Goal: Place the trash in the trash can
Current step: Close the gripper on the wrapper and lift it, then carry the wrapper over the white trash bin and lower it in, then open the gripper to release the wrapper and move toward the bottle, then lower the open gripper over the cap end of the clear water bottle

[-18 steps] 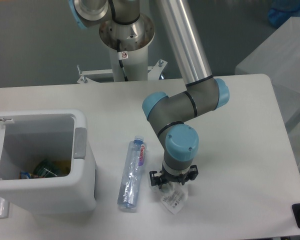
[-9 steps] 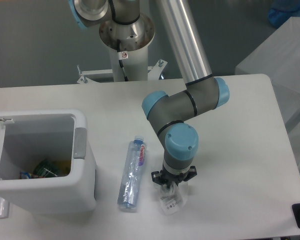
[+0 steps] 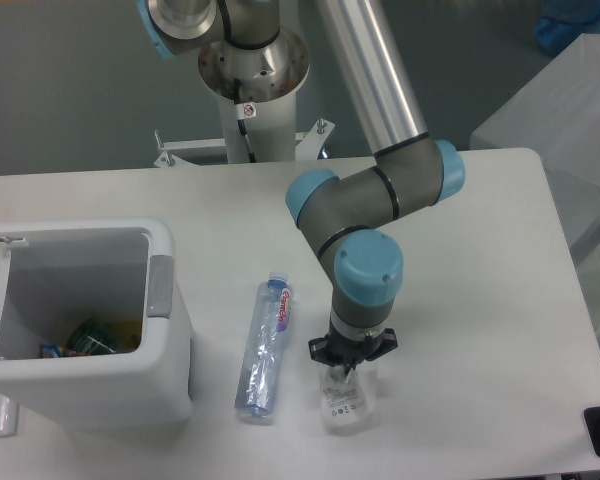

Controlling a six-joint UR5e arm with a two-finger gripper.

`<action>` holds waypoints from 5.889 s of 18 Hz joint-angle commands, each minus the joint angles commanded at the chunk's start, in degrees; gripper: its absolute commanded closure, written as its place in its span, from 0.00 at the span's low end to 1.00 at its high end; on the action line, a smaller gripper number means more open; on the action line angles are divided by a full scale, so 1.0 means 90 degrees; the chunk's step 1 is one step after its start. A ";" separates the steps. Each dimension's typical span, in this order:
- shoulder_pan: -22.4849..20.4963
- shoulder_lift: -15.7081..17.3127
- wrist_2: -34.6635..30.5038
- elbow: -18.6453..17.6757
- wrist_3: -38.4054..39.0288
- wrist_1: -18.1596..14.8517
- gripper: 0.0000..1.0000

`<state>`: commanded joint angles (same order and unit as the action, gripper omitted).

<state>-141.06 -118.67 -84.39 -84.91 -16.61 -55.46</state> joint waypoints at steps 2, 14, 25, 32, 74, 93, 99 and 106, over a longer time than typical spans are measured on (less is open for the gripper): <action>-0.0146 0.0293 0.0662 0.0156 0.0059 0.0000 0.97; 0.0213 0.1573 0.2258 0.1173 0.1963 -0.0029 0.96; 0.1648 0.1945 0.2248 0.0636 0.1856 0.0010 0.95; 0.2177 0.1984 0.2209 0.0109 0.1817 0.0029 0.92; 0.0146 0.0578 0.1086 -0.0448 0.0090 0.0410 0.00; 0.0887 -0.0544 0.0559 -0.0332 -0.0058 0.0908 0.00; 0.1044 -0.0769 0.0422 -0.0292 -0.0058 0.0937 0.00; 0.1259 -0.0975 0.0080 -0.0292 -0.0058 0.1104 0.00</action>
<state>-129.73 -127.44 -83.67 -87.54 -17.14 -45.53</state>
